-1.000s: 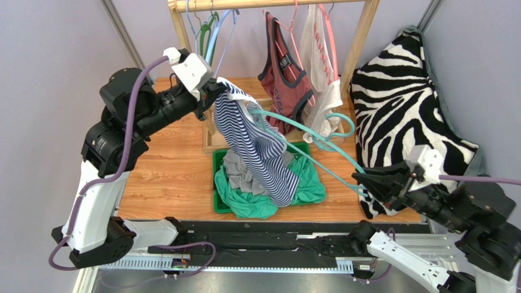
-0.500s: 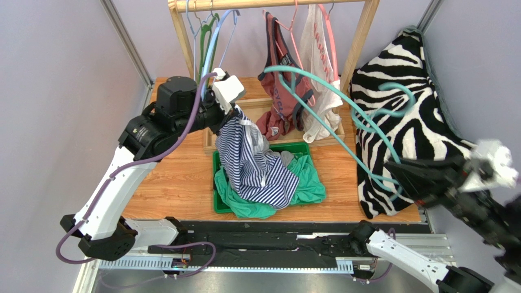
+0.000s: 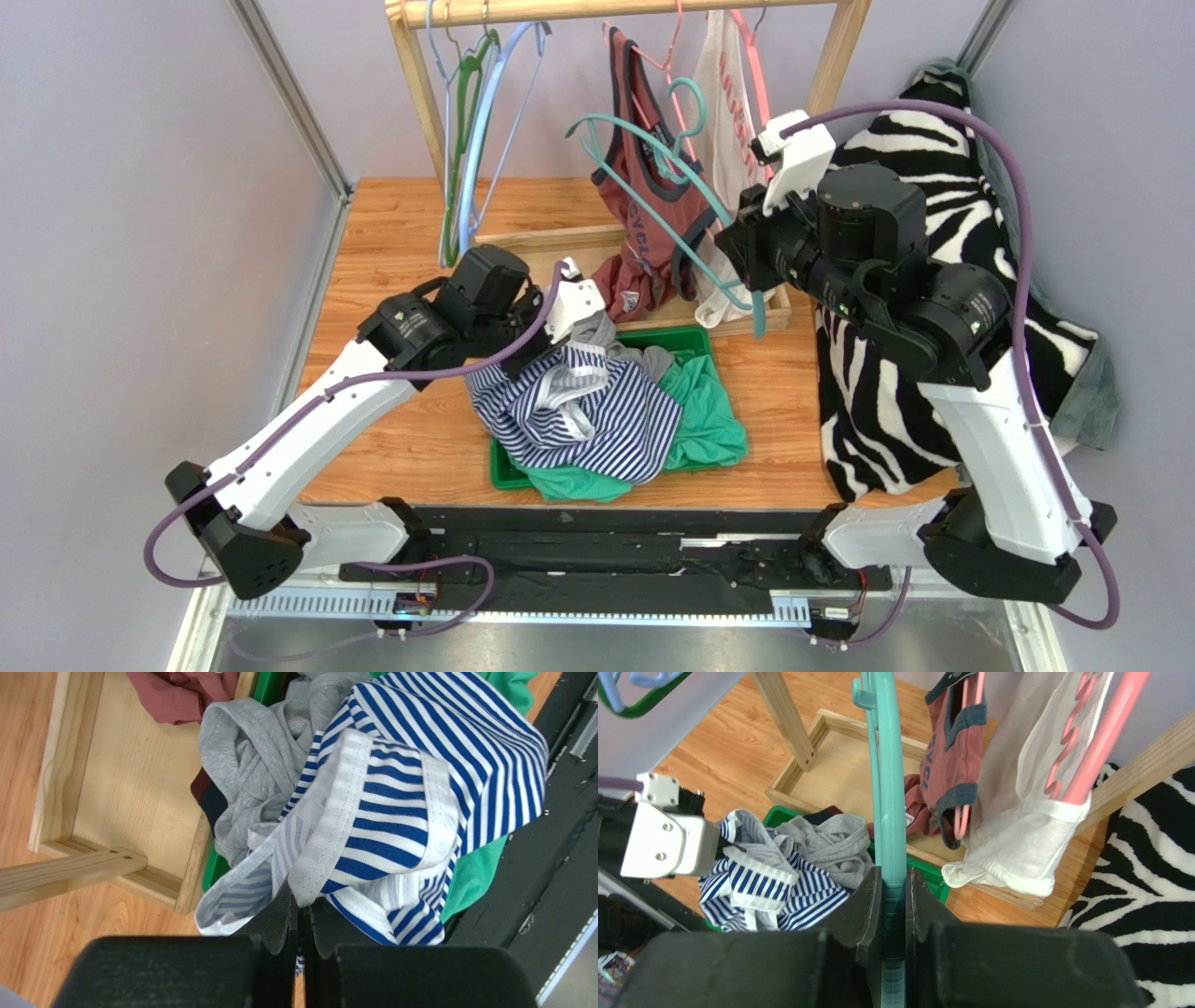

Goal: Remove the tank top from the hanger
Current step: Place the tank top in the bin.

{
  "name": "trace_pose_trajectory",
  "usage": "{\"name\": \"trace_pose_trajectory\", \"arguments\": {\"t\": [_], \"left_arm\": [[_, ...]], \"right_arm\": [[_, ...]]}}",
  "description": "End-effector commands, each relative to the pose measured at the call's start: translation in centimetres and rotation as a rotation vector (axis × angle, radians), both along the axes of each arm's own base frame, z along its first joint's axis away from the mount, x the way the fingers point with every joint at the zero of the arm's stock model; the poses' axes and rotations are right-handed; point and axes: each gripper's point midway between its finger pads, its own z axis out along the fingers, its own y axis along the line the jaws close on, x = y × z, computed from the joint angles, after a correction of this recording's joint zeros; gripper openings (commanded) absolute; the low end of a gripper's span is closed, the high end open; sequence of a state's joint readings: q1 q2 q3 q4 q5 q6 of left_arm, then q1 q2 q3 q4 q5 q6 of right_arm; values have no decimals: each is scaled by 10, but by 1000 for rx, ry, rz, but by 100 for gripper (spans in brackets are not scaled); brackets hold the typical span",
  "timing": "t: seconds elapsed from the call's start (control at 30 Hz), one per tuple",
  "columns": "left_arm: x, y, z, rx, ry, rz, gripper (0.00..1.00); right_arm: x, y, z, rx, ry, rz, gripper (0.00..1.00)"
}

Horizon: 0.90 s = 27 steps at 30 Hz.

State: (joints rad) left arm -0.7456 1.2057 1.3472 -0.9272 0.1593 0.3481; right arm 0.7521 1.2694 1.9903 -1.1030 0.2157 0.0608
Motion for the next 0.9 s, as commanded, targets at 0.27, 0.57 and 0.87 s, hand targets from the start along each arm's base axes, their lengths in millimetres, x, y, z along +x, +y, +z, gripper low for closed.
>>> {"name": "trace_pose_trajectory", "arguments": {"t": [0.27, 0.57, 0.87], "left_arm": [[12, -25, -53, 135, 63, -25, 4], [-26, 8, -95, 412, 223, -114, 30], [-22, 17, -101, 463, 177, -79, 98]], "right_arm": [[50, 29, 63, 0, -203, -152, 0], [82, 52, 61, -61, -233, -193, 0], [100, 67, 72, -42, -292, -215, 0]]}}
